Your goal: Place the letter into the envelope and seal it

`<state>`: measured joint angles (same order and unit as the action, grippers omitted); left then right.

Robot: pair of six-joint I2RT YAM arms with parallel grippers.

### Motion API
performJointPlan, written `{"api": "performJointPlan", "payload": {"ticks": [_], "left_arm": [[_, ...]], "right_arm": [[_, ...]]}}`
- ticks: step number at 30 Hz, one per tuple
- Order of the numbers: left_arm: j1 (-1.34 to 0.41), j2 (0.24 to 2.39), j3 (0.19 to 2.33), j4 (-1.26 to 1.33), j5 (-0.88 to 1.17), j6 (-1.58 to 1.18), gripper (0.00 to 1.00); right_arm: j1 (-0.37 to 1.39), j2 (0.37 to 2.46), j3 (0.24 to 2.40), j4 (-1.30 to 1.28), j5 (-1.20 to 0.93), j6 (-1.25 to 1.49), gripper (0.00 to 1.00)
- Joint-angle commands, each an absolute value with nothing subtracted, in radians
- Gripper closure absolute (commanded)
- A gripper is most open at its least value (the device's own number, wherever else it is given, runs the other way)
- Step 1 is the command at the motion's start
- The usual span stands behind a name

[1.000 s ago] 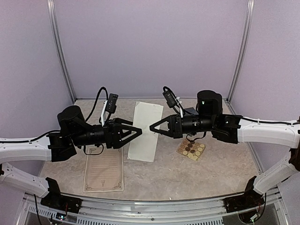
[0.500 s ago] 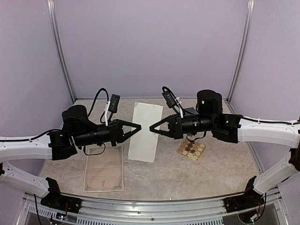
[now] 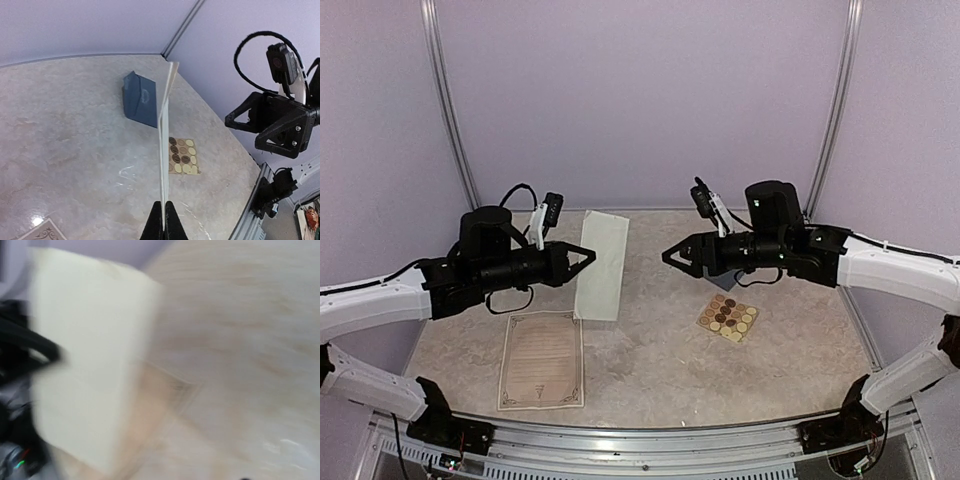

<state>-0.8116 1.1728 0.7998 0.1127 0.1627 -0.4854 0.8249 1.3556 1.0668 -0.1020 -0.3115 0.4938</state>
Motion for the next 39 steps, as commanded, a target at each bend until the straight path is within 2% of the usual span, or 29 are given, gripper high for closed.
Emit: {"api": "performJointPlan", "payload": {"ticks": [1,6,11,15,24,39], "left_arm": [[-0.633,1.178,0.863,-0.039,0.259,-0.373,1.00],[-0.431,1.191,0.893,-0.098,0.330,-0.284,1.00],[-0.285,1.191,0.899,-0.079,0.418,-0.301,1.00],[-0.263,1.184,0.915,-0.114,0.386,-0.255,1.00],[-0.253,1.168,0.896,-0.107,0.401,-0.265,1.00],[-0.250,1.147,0.888,-0.106,0.404,-0.266,1.00]], "right_arm": [[0.704,1.394,1.060,-0.209,-0.200,0.464,0.32],[0.582,1.546,1.106,-0.210,-0.105,0.411,0.31],[0.513,1.737,1.246,-0.254,0.012,0.352,0.32],[0.477,1.862,1.336,-0.264,0.041,0.317,0.32],[0.439,2.067,1.458,-0.233,-0.034,0.269,0.28],[0.461,2.137,1.365,-0.149,-0.269,0.248,0.27]]}}
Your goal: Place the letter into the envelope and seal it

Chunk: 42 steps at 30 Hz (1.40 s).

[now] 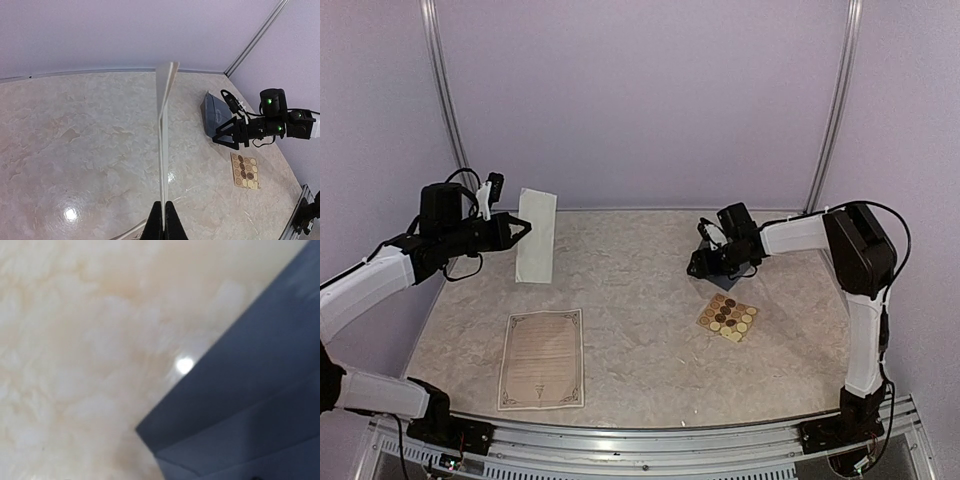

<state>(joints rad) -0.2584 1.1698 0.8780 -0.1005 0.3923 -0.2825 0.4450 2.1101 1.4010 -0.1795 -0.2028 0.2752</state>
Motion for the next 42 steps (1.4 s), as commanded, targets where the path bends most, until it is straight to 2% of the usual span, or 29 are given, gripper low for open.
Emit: {"api": "performJointPlan", "payload": {"ticks": [1,11,28,35,42], "left_arm": [[-0.250,1.146,0.888,-0.105,0.404,-0.265,1.00],[-0.248,1.150,0.886,-0.105,0.403,-0.265,1.00],[-0.262,1.163,0.866,-0.092,0.408,-0.290,1.00],[-0.407,1.137,0.828,-0.050,0.328,-0.365,1.00],[-0.566,1.093,0.723,0.035,0.251,-0.553,1.00]], "right_arm": [[0.467,2.139,1.357,-0.149,-0.276,0.244,0.27],[0.540,2.120,1.262,-0.118,-0.359,0.233,0.30],[0.795,2.041,1.142,-0.041,-0.546,0.312,0.33],[0.889,1.985,1.047,0.022,-0.571,0.391,0.33],[0.950,1.899,0.983,0.052,-0.593,0.414,0.33]]}}
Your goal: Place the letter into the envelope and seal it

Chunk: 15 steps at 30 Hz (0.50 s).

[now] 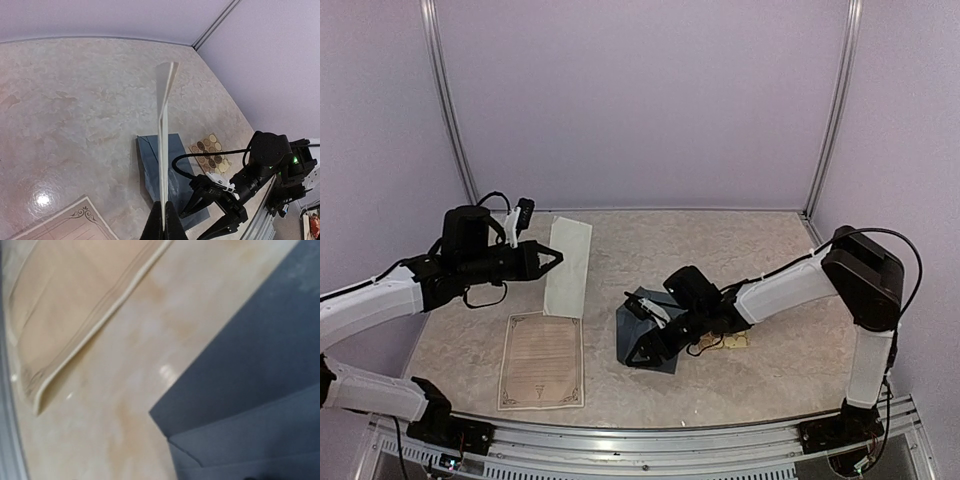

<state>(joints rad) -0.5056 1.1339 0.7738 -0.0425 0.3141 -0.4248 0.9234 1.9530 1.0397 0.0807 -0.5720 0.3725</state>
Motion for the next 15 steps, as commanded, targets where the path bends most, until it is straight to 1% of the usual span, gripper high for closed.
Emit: {"api": "performJointPlan", "payload": {"ticks": [1,7,11,15], "left_arm": [[-0.582,1.081,0.709,0.044,0.241,-0.576,1.00],[-0.665,1.013,0.650,0.064,0.161,-0.700,1.00],[-0.738,0.999,0.620,0.119,0.123,-0.789,1.00],[-0.805,1.048,0.625,0.145,0.086,-0.829,1.00]], "right_arm": [[0.950,1.874,0.974,0.060,-0.597,0.420,0.33],[0.950,1.724,0.918,0.091,-0.595,0.461,0.28],[0.941,1.634,0.893,0.048,-0.493,0.497,0.27],[0.897,1.568,0.856,0.012,-0.418,0.556,0.27]]}}
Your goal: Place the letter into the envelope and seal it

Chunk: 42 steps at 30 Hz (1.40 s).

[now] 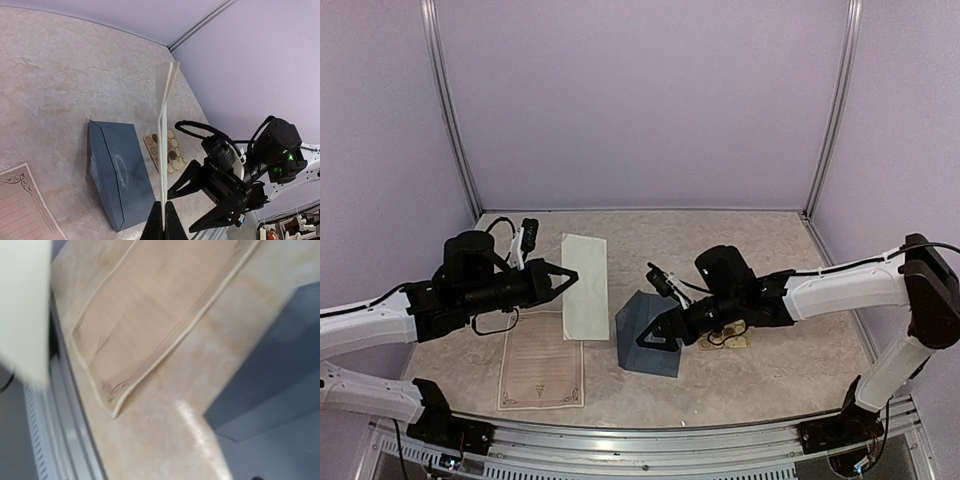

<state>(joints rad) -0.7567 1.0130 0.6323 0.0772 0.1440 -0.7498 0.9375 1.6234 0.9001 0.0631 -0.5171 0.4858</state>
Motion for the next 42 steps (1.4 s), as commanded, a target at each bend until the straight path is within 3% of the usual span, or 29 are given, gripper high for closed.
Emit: {"api": "performJointPlan", "payload": {"ticks": [1,20,42], "left_arm": [[-0.811,1.063,0.627,0.154,0.087,-0.834,1.00],[-0.786,1.519,0.827,0.156,0.201,-0.717,1.00],[-0.785,1.667,0.835,0.171,0.103,-0.656,1.00]], "right_arm": [[0.882,1.556,0.843,0.012,-0.412,0.572,0.27],[0.818,1.592,0.742,0.070,-0.354,0.725,0.37],[0.818,1.687,0.759,0.098,-0.379,0.754,0.37]]}}
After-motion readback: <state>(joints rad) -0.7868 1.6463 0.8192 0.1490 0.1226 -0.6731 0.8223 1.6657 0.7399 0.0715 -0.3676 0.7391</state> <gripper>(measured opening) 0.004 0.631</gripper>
